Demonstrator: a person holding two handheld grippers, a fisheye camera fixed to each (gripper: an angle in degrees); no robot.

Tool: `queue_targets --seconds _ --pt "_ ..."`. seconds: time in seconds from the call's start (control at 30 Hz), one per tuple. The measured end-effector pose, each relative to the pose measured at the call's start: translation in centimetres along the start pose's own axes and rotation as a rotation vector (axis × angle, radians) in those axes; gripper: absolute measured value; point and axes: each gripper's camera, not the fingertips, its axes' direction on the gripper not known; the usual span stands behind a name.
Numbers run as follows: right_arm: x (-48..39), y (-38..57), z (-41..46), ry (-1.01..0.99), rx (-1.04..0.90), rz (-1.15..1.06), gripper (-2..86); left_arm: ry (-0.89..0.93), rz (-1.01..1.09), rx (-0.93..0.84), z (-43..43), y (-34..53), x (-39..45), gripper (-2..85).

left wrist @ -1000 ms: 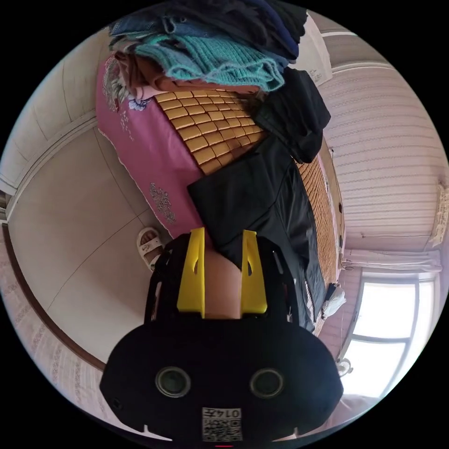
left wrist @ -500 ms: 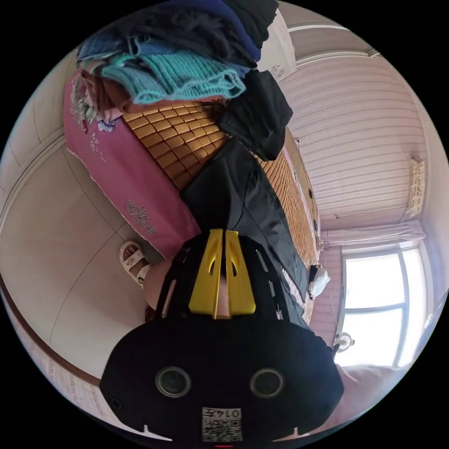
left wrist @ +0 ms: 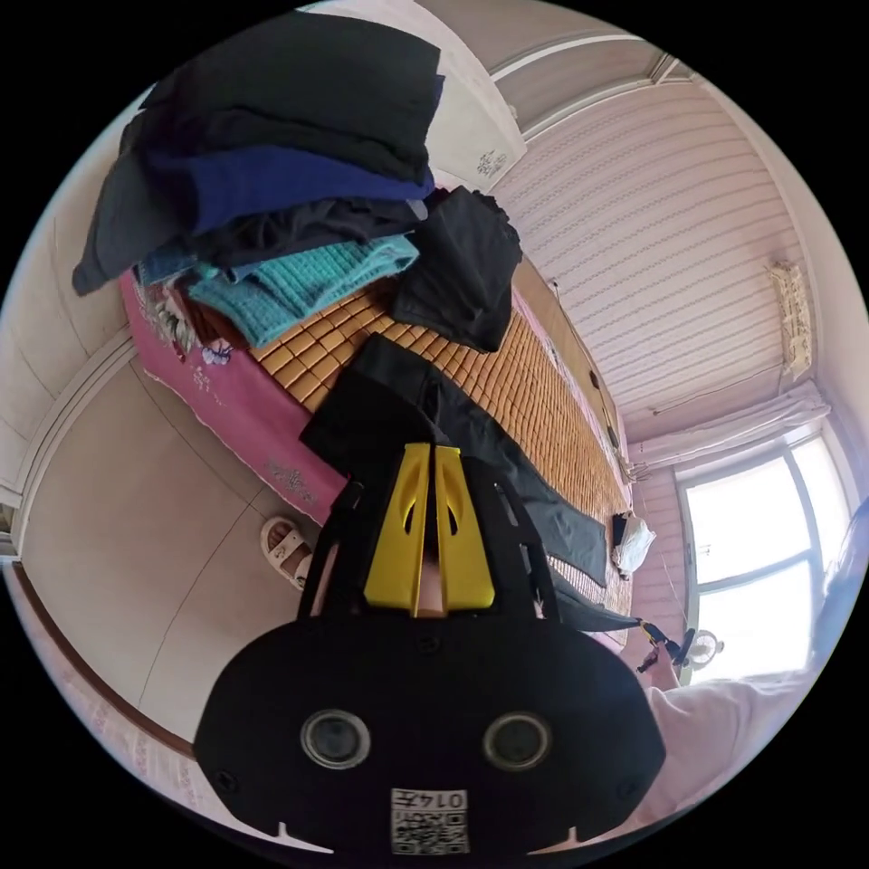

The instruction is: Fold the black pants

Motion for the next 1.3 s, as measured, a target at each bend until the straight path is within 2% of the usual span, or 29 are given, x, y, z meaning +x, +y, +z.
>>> queue_targets --seconds 0.13,0.23,0.37,0.43,0.57,0.7,0.8,0.87,0.93,1.0,1.1,1.3 --pt "-3.2 -7.7 1.6 0.031 -0.022 -0.073 0.9 -0.028 0.069 -0.011 2.0 -3.6 2.4 -0.9" --pt "-5.5 -13.3 3.4 0.085 -0.006 -0.041 1.1 -0.054 0.091 -0.022 4.3 -6.2 4.4 -0.4" --pt "-6.9 -16.9 4.8 0.145 0.065 0.083 2.2 -0.037 -0.053 0.03 6.7 -7.7 5.4 2.5" --pt "-7.8 -16.5 4.9 0.187 0.122 0.051 4.9 -0.021 -0.077 0.037 7.0 -7.7 6.2 4.8" --pt "-6.8 -13.7 6.3 0.239 0.079 0.05 10.6 -0.123 0.03 -0.048 7.4 -6.5 8.4 5.2" --pt "-4.8 -11.3 8.8 0.136 -0.005 0.11 13.0 -0.182 0.183 -0.187 9.8 -4.0 12.3 4.8" --pt "-4.6 -11.2 10.2 0.03 -0.052 0.157 12.1 -0.253 0.307 -0.263 12.5 -2.7 16.0 4.7" --pt "-5.5 -11.3 10.1 0.006 -0.066 0.105 9.6 -0.327 0.351 -0.31 14.3 -2.4 17.8 4.9" --pt "-7.1 -11.9 10.1 0.066 -0.109 0.028 6.2 -0.417 0.337 -0.382 16.5 -2.3 19.2 4.6" --pt "-8.3 -12.4 10.0 0.131 -0.176 -0.064 4.9 -0.413 0.36 -0.36 16.9 -2.4 20.4 3.9" --pt "-9.3 -12.0 9.6 0.224 -0.272 -0.171 3.7 -0.405 0.318 -0.418 17.3 -2.7 22.4 0.2" --pt "-7.4 -6.6 7.1 0.225 -0.335 -0.187 3.9 -0.507 0.516 -0.545 18.1 -1.3 27.8 -0.8"
